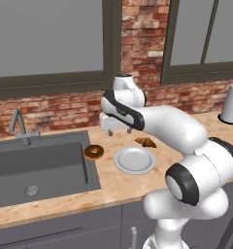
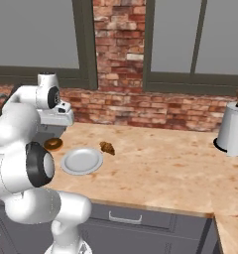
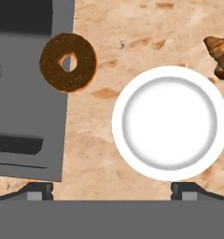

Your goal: Place the pastries on the plates.

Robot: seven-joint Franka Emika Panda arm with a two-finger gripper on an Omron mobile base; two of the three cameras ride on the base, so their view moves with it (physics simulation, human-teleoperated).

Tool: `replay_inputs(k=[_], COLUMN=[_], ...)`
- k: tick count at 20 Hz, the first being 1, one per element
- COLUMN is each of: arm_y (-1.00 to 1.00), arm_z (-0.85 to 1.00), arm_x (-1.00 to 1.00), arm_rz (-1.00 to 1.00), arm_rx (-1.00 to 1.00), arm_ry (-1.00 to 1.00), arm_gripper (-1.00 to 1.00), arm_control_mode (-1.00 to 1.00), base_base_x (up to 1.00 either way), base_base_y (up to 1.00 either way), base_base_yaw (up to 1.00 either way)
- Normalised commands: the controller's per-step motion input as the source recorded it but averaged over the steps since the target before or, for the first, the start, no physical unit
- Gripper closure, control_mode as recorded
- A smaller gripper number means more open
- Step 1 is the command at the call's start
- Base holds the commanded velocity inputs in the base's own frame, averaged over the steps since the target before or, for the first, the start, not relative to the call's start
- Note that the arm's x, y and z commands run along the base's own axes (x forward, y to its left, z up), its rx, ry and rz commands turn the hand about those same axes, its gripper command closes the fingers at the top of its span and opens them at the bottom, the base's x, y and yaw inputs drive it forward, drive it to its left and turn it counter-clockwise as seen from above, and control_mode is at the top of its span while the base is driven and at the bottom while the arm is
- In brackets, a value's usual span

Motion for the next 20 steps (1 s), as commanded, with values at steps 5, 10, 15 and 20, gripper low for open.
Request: replay_inputs(k=[5, 10, 15, 20], arm_y=[0.1, 0.1, 0.1, 0.12], arm_z=[-0.56, -0.34, -0.31, -0.28], arm_x=[0.3, 0.34, 0.33, 0.29], arm_rz=[0.01, 0.0, 0.0, 0.0], arm_rx=[0.0, 0.0, 0.0, 0.0], arm_ry=[0.0, -0.02, -0.01, 0.0], arm_gripper=[-1.0, -1.0, -1.0, -1.0], arm_control_mode=[-1.0, -1.0, -1.0, -1.0], base_base_x=[0.0, 0.0, 0.0, 0.0], base_base_y=[0.0, 0.0, 0.0, 0.0], base_base_yaw=[0.0, 0.0, 0.0, 0.0])
